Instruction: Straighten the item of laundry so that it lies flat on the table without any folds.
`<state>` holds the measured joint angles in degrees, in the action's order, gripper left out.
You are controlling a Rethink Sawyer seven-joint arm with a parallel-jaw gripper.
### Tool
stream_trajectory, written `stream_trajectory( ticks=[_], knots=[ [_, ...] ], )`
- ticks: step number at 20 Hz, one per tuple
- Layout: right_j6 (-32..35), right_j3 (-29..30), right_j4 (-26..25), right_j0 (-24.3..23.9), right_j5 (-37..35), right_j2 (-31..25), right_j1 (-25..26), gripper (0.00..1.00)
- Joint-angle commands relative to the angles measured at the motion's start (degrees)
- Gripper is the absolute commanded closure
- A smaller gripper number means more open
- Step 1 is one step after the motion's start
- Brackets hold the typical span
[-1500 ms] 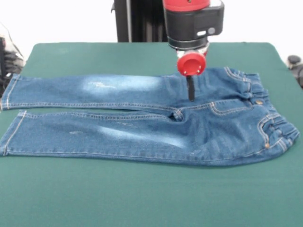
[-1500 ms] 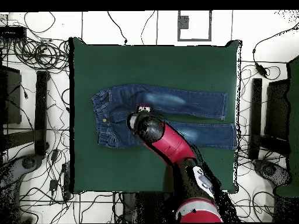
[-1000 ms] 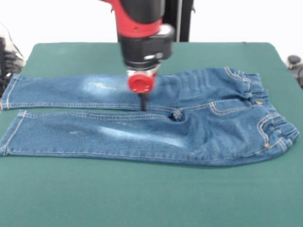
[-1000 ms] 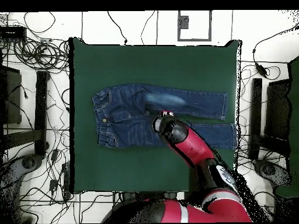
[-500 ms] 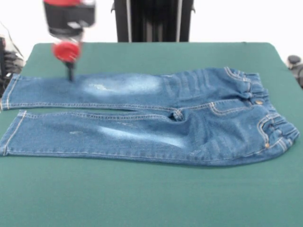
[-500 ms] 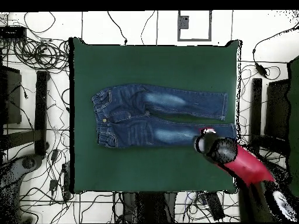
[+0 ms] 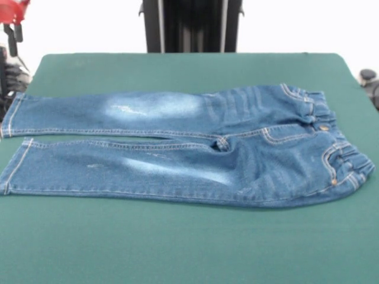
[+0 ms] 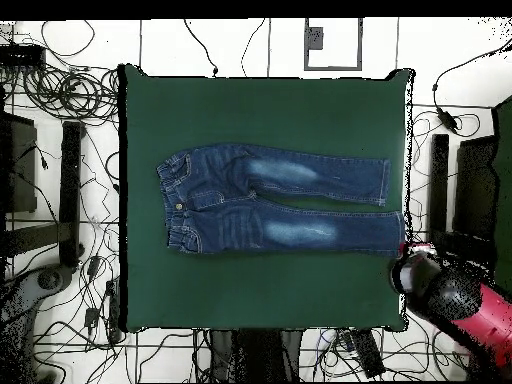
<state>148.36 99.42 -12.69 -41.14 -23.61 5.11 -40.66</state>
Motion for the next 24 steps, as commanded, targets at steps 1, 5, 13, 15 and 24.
stream_trajectory(
  ticks=[1,5,13,15,24],
  knots=[
    [-11.3,2.1,-4.8,2.5,-1.9,-10.3,0.2,0.0],
    [-7.4,1.8,-5.6,4.2,-0.9,-9.6,0.6,0.0],
    [-4.9,1.4,-5.9,5.4,-1.2,-8.9,0.5,0.0],
    [-4.7,1.5,-5.8,5.5,-1.2,-8.8,0.3,0.0],
    [-4.6,2.4,-5.4,5.1,-0.6,-9.3,-0.1,0.0]
  ],
)
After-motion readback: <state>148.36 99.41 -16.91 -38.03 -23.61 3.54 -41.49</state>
